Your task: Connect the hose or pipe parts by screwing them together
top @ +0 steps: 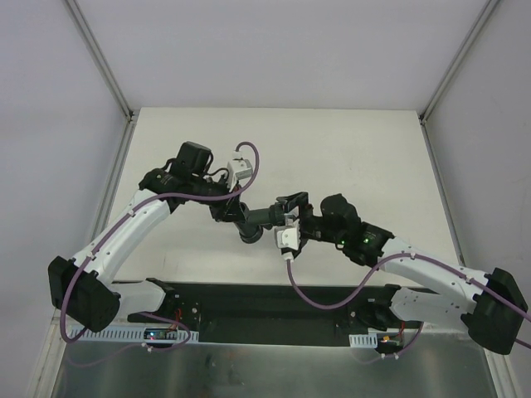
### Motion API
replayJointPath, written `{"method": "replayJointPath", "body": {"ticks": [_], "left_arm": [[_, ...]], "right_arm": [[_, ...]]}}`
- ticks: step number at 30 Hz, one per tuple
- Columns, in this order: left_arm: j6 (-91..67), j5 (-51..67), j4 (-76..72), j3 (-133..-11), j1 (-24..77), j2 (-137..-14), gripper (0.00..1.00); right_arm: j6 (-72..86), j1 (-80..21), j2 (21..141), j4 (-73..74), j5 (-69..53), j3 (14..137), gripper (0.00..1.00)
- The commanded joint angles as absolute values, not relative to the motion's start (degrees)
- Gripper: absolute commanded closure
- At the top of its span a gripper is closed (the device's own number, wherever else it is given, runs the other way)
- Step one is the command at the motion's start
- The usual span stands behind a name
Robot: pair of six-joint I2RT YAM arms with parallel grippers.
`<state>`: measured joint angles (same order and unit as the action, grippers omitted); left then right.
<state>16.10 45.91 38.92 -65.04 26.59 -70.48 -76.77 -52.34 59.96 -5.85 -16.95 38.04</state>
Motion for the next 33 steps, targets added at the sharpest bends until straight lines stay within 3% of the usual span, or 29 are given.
{"method": "replayJointPath", "body": {"ticks": [1, 4, 7, 8, 13, 20, 26, 33], "left_arm": [[17.1, 49.8, 38.4, -66.5, 27.5, -69.9, 1.0], [17.0, 49.0, 38.7, -66.4, 27.6, -70.0, 1.0], [17.4, 49.8, 38.7, -66.2, 27.7, -69.9, 1.0], [17.4, 50.1, 38.7, -66.2, 27.8, -69.7, 1.0], [18.5, 48.6, 38.1, -66.2, 27.8, -69.6, 1.0], [20.3, 43.6, 32.7, -64.0, 28.7, -67.9, 1.0], [20.9, 42.4, 25.2, -60.6, 29.8, -64.5, 1.0], [23.2, 40.3, 18.8, -54.8, 30.9, -59.2, 1.0]], "right_arm": [[-78.4, -53.6, 59.9, -9.4, -16.0, 39.8, 0.01], [-78.3, -54.1, 60.1, -9.6, -16.2, 39.8, 0.01], [-78.0, -54.3, 60.6, -9.3, -16.7, 40.0, 0.11], [-77.8, -54.4, 60.9, -9.1, -16.9, 40.1, 0.19], [-74.4, -54.3, 61.3, -8.2, -17.3, 40.0, 0.3], [-53.8, -51.6, 63.3, -6.2, -26.0, 44.4, 0.55], [-35.4, -46.6, 66.5, -8.7, -36.2, 46.2, 0.62], [-9.0, -38.5, 70.9, -20.3, -48.7, 45.5, 0.63]]}}
